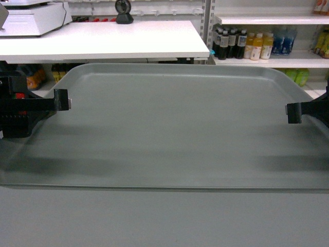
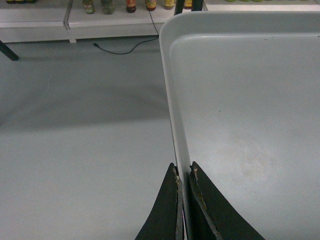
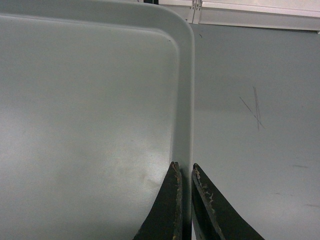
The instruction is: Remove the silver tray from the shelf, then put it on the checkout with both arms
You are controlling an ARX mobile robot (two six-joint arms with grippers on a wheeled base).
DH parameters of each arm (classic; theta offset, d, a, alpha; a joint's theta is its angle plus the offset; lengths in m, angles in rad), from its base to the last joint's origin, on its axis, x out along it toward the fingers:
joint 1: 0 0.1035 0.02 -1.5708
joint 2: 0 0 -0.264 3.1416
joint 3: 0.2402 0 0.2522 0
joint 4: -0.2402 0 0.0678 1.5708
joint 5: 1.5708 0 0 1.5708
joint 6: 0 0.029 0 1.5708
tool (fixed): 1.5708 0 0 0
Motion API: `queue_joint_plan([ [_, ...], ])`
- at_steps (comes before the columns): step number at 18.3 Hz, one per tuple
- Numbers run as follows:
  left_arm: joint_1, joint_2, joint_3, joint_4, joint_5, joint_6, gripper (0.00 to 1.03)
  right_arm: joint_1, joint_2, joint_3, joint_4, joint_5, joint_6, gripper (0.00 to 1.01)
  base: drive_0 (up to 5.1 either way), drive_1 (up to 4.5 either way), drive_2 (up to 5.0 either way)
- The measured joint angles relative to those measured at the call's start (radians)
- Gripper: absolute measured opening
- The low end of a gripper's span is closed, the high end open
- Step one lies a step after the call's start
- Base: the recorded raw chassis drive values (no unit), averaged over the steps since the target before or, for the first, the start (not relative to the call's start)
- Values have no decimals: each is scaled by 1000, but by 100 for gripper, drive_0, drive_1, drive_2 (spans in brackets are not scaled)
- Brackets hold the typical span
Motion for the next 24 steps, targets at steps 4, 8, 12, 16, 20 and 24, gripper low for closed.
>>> queue_joint_plan([
  [4,0,0,0,1,-1,0,3,0,0,0,0,1,0,3,-496,250,250],
  [8,0,0,0,1,-1,0,3,0,0,0,0,1,0,3,-497,249,249],
  [12,0,0,0,1,0,0,3,0,0,0,3,2,0,3,-501,244,244],
  [16,0,0,0,0,0,0,3,1,0,0,3,0,0,3,-487,258,258],
  [20,0,0,0,2,1,0,3,0,1,0,1,0,0,3,-245,121,121],
  [24,5,0,0,-5,3,0,3,6,1,0,2,2,0,3,0,0,0],
])
